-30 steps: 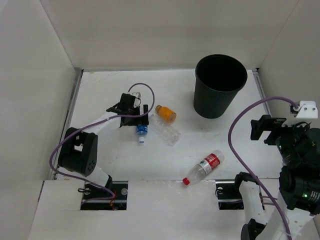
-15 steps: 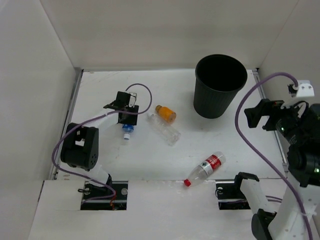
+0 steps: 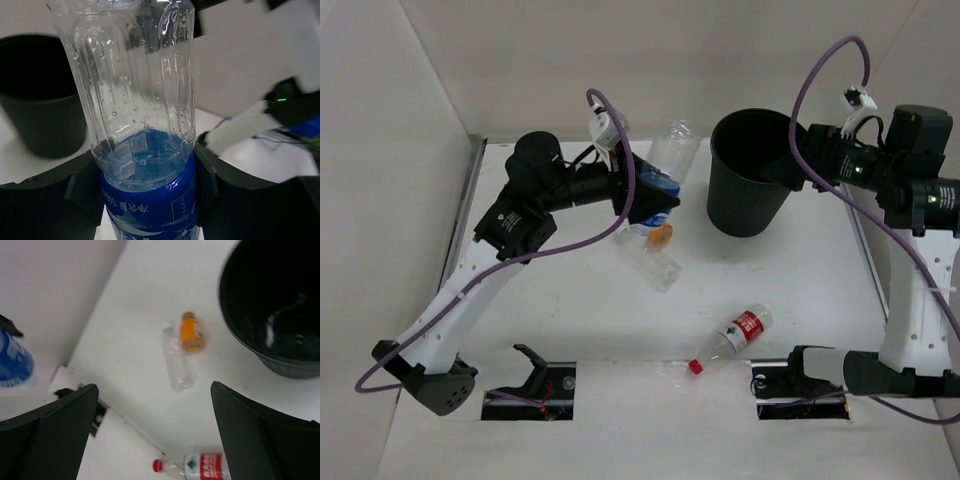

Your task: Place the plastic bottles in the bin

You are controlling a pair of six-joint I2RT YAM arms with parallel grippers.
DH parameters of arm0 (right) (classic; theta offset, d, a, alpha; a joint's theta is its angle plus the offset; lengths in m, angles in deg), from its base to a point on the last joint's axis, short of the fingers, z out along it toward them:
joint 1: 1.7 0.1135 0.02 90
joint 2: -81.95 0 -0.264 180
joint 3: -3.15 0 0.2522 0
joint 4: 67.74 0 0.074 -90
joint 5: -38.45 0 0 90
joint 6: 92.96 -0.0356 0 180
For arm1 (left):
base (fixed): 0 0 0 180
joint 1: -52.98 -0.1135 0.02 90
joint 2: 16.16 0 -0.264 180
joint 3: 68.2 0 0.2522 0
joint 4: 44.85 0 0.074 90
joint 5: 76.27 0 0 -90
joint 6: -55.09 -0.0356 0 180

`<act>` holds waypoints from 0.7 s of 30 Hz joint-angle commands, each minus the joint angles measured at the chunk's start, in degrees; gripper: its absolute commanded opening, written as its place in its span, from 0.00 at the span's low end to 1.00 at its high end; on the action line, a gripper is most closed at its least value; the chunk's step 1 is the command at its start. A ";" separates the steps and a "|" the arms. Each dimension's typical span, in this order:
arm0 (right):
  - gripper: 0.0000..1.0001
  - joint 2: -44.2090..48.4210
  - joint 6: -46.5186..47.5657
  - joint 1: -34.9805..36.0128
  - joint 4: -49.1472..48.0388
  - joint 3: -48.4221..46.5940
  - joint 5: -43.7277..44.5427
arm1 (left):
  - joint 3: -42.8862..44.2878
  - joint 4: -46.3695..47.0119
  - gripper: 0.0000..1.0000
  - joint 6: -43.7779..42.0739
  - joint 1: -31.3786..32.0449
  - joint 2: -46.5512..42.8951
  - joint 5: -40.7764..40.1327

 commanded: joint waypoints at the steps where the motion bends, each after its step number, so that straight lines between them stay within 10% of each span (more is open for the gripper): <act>1: 1.00 -2.55 -7.46 0.54 -8.13 -7.25 -18.67 | 2.81 11.92 0.18 14.11 4.99 6.01 8.68; 21: 1.00 1.13 -22.68 1.24 -34.52 2.31 -25.91 | 11.96 18.37 0.18 19.33 11.34 18.77 8.60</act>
